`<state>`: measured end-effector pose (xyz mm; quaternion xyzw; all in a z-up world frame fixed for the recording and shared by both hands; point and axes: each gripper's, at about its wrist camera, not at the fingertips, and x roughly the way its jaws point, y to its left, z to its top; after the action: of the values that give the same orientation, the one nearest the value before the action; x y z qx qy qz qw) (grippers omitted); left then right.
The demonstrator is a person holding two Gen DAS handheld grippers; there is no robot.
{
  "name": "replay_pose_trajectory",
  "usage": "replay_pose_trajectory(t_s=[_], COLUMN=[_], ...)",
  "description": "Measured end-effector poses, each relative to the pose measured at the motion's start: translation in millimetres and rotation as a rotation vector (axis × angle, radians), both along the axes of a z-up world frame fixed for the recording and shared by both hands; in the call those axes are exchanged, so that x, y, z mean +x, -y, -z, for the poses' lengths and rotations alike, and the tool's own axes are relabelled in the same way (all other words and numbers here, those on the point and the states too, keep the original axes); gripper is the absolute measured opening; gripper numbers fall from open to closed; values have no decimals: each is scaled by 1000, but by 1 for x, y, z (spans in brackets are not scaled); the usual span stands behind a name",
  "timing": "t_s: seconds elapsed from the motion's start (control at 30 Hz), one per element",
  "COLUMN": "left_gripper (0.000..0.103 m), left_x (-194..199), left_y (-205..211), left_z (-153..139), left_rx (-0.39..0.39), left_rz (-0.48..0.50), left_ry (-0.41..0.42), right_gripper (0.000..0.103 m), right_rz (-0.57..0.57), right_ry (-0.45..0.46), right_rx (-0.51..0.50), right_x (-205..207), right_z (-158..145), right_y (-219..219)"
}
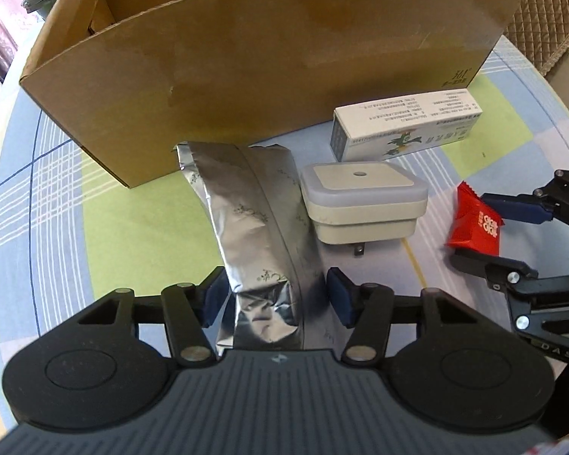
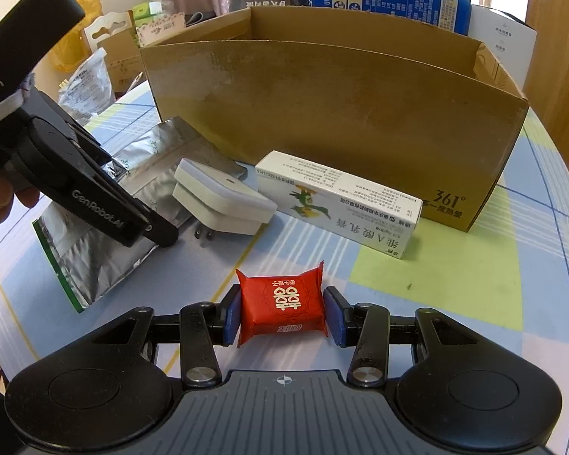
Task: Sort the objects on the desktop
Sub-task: 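Lift the foil bag and red candy and carry both over the cardboard box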
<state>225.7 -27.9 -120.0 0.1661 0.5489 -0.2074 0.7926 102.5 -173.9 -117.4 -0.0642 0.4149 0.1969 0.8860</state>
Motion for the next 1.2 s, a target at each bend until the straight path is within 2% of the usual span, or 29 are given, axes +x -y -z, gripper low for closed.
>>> replay_pose_trajectory(t_s=[0.17,0.8,1.0,1.2], left_gripper=[52,36,36,36], left_x=[1,-7,-21,-38], left_y=[3,-3,-20,-34], left_z=[1,-8,-22,-56], left_rx=[6,2,-5,-2], left_rz=[2,0,-26,-29], left_ry=[5,29,43,77], right_gripper=[43,43,43,43], right_rz=[2,12,22,36], right_ry=[0,-2,-2,30], right_rx=[-1,0,26,57], right_x=[0,2,0,-4], right_z=[0,0,-11,-43], right_y=[0,0,2,0])
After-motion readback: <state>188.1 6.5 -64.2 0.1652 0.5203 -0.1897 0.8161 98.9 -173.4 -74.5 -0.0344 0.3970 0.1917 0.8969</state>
